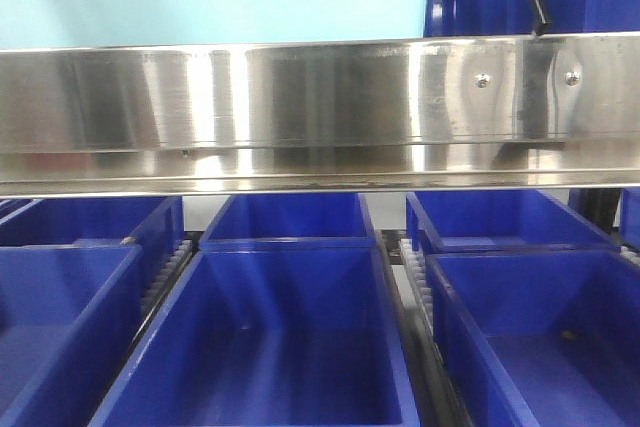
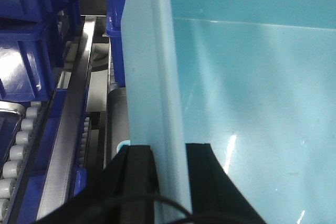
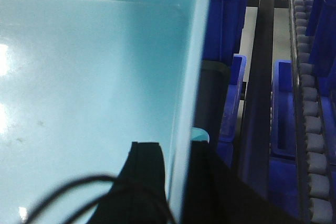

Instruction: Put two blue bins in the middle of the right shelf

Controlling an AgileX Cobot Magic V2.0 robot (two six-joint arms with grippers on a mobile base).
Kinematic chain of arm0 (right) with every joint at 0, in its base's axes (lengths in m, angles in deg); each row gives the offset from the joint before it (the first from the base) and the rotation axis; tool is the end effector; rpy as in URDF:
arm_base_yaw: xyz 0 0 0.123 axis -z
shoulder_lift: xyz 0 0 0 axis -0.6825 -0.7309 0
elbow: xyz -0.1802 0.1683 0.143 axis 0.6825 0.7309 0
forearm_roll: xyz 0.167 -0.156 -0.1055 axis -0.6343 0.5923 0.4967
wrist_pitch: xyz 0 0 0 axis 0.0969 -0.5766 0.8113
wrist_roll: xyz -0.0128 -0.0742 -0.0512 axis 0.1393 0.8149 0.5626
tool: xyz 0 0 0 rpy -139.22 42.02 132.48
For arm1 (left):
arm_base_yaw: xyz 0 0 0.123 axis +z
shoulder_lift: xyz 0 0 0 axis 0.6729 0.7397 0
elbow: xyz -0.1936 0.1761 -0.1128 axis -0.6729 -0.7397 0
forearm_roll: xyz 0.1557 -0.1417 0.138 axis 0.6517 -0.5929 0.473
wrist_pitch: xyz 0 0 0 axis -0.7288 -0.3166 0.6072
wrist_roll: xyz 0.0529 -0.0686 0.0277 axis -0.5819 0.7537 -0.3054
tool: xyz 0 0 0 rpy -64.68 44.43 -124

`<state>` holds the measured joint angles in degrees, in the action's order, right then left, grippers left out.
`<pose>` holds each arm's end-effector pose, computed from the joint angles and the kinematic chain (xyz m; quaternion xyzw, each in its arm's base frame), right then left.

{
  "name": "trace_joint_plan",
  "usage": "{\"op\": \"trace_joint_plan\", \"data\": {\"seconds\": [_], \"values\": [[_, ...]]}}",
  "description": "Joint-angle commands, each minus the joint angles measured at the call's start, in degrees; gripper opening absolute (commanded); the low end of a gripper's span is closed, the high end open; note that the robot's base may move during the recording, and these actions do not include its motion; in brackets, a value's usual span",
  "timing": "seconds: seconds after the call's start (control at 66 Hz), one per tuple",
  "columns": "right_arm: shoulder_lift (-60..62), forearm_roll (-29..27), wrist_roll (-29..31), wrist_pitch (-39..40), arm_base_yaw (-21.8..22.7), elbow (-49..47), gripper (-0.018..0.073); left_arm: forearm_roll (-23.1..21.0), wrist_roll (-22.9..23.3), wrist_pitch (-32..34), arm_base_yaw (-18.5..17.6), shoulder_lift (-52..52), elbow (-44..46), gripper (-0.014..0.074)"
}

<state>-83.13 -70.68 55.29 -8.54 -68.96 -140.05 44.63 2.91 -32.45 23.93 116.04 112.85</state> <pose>0.3635 0.1789 0.4745 -0.1195 0.8534 0.1682 0.4786 0.3004 -0.0985 0.5006 0.0906 0.8208 -0.1099 0.5532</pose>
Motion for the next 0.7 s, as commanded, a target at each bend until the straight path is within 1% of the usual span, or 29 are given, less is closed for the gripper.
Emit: {"op": "trace_joint_plan", "data": {"seconds": [0.0, 0.682], "values": [[0.0, -2.2, 0.9, 2.6, -0.5, -0.4, -0.0153, -5.9, 0.3, 4.3, -0.8, -0.7, 0.9, -0.0111], [0.0, -2.2, 0.9, 2.6, -0.5, -0.4, -0.0153, -5.9, 0.3, 4.4, -0.8, -0.7, 0.9, -0.0111]]}}
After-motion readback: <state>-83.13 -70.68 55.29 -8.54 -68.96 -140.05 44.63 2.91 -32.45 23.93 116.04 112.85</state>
